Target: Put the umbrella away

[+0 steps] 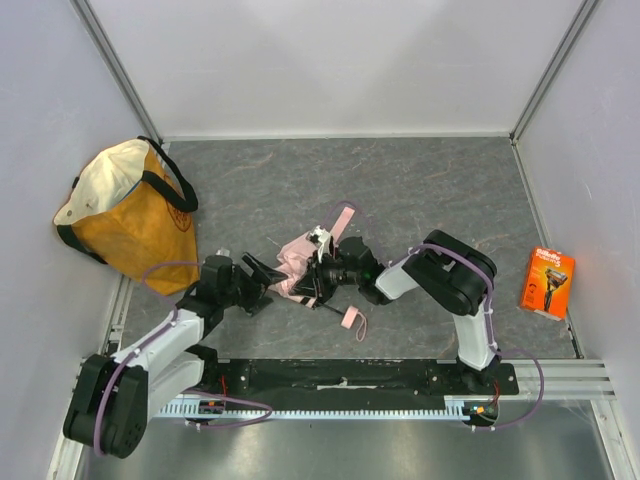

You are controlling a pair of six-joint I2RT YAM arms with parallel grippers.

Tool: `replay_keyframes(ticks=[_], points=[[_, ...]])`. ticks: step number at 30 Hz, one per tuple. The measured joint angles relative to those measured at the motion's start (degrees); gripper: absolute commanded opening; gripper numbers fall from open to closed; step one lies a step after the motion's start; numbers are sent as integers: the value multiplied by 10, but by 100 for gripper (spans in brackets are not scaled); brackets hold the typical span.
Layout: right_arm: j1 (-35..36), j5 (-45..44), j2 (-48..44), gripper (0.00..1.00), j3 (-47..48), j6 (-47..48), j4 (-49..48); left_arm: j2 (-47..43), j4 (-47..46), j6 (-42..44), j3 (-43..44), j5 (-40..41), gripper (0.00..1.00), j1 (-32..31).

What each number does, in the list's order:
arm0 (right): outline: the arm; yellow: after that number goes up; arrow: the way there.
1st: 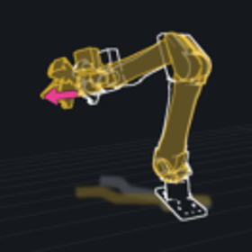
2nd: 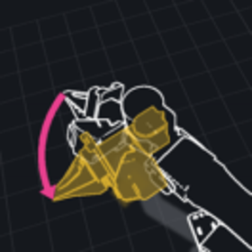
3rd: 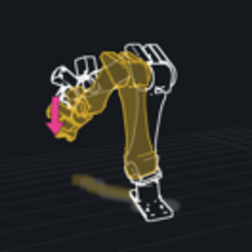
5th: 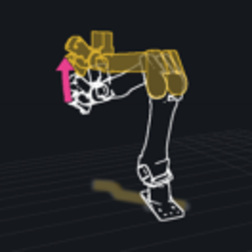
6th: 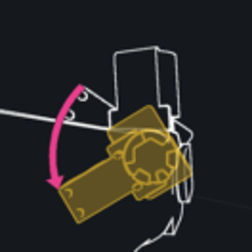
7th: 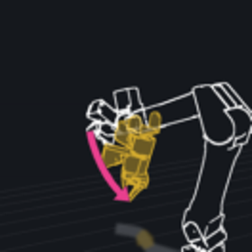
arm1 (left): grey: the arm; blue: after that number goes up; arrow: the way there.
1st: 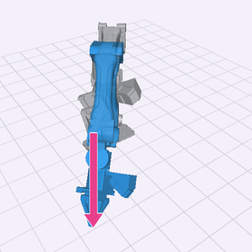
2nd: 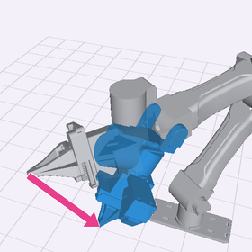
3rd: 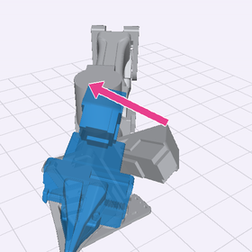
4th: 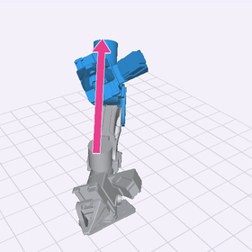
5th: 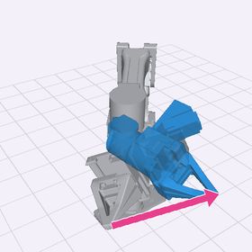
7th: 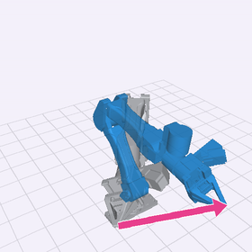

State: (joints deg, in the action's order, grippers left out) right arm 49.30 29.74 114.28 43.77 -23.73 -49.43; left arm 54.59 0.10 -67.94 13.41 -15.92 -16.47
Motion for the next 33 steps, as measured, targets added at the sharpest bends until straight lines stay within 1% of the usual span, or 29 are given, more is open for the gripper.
replay_keyframes(ticks=[3,7,15,17,18,19,20,25,27,28,31,32,33], points=[[-19,58,25,0,8,-43,-27,15,-21,1,-8,-9,94,0],[-34,107,48,0,19,-89,-48,54,-72,1,-7,-28,94,0],[-50,186,86,0,63,-154,-37,93,-141,0,-12,-30,94,-21],[-52,196,88,0,69,-160,-28,93,-154,-1,-18,-24,91,-24],[-53,198,89,0,71,-162,-24,93,-160,-2,-22,-21,86,-26],[-54,202,89,0,73,-163,-20,93,-164,-2,-24,-19,80,-27],[-55,206,90,0,75,-164,-17,96,-166,-2,-25,-17,70,-27],[-61,221,92,0,91,-164,16,131,-163,1,-17,-2,40,-28],[-64,221,90,0,93,-162,32,143,-160,-5,-8,1,26,-27],[-64,219,88,3,93,-161,41,147,-160,-9,-6,2,18,-27],[-63,210,75,9,97,-150,85,156,-166,-26,-2,-1,5,-27],[-61,205,69,13,100,-142,103,159,-166,-25,-1,-2,2,-28],[-59,196,62,20,103,-131,127,163,-167,-25,-1,-4,2,-28]])
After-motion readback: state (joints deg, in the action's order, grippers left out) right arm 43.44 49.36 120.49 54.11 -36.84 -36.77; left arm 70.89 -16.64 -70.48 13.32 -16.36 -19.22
